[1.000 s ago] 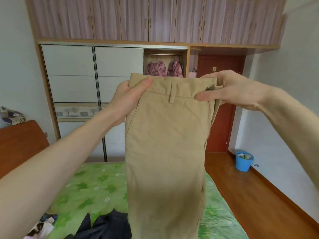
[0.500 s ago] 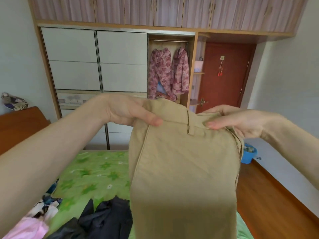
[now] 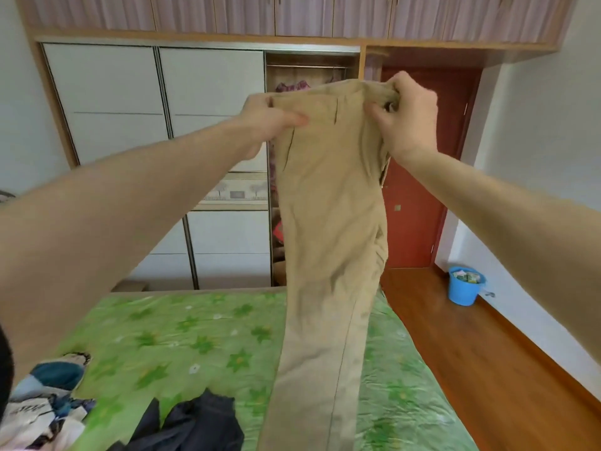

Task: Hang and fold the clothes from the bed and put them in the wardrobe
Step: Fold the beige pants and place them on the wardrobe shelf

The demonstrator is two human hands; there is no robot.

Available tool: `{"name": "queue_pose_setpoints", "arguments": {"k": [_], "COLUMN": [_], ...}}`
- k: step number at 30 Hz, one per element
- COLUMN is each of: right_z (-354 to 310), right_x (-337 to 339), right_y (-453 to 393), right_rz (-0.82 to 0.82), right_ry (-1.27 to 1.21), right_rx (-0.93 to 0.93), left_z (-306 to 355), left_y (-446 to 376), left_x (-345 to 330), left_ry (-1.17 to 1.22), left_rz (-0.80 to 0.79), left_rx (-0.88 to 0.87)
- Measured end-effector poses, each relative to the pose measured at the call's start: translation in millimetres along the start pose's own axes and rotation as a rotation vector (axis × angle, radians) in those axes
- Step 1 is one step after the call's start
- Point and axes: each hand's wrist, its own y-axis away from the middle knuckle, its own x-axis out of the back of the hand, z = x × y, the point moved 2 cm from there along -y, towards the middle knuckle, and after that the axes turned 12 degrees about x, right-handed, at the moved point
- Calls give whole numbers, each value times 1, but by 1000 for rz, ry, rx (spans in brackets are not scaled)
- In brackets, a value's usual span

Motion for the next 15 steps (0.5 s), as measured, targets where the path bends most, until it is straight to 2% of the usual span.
{"name": "queue_pose_setpoints", "arguments": {"k": [4, 7, 11, 15], "right_z": [5, 4, 14, 23], "right_x": [9, 8, 5, 2], "right_y": [-14, 7, 83, 220], "right_rz": [147, 114, -156, -543], "right_ry": [-70, -50, 16, 46], "right_rx": [106, 165, 199, 271], "left_z": [23, 4, -61, -184], "left_y": [0, 12, 49, 103], "left_x": [-1, -2, -4, -17], "left_ry": [74, 165, 81, -318], "left_rz": [52, 88, 77, -99], "left_rx": [-156, -163, -109, -91]}}
